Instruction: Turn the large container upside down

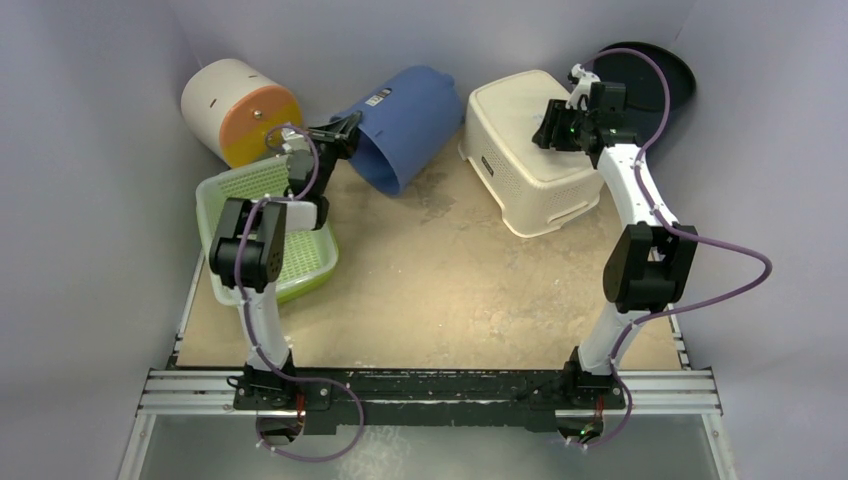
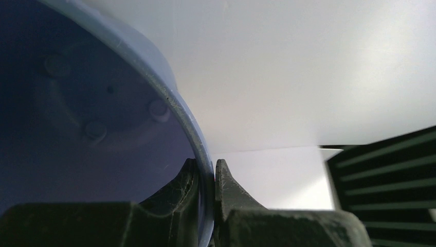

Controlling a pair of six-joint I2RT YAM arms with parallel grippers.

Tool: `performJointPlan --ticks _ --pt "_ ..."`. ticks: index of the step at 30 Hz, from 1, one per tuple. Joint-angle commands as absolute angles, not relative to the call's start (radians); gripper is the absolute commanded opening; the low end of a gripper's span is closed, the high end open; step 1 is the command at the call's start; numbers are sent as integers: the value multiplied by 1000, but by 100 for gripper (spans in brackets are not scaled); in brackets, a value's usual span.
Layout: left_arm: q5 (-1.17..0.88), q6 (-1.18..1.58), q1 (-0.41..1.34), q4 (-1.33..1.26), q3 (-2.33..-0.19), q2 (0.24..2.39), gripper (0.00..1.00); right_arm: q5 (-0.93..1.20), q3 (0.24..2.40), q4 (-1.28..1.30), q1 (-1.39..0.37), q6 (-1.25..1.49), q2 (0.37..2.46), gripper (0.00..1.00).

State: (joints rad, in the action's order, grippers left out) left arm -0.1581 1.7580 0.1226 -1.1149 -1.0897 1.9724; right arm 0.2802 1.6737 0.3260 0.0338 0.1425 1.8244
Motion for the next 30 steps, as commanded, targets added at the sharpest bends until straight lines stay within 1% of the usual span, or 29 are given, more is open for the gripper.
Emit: performJointPlan --ticks 1,5,10,13,17,19,25,30 --pt "-98 2025 211 -1718 -1201 2049 0 284 1704 338 37 138 1832 54" --pt "-131 2017 227 -1723 -1181 2047 0 283 1700 337 37 138 1834 54" --pt "-201 1965 205 -1726 -1104 2000 0 284 1705 334 37 138 1844 54" --pt "-231 1948 189 -1726 -1127 1973 0 284 1706 331 37 137 1852 54" --pt "-251 1959 155 -1726 -1237 1964 0 282 1723 333 37 137 1868 54" --pt "-262 1956 140 -1725 -1250 1962 0 279 1729 331 38 136 1868 54" --pt "-288 1894 143 -1729 -1144 1926 0 290 1725 342 37 129 1868 54" --pt "-307 1885 158 -1729 -1153 1956 0 282 1725 330 37 130 1877 54"
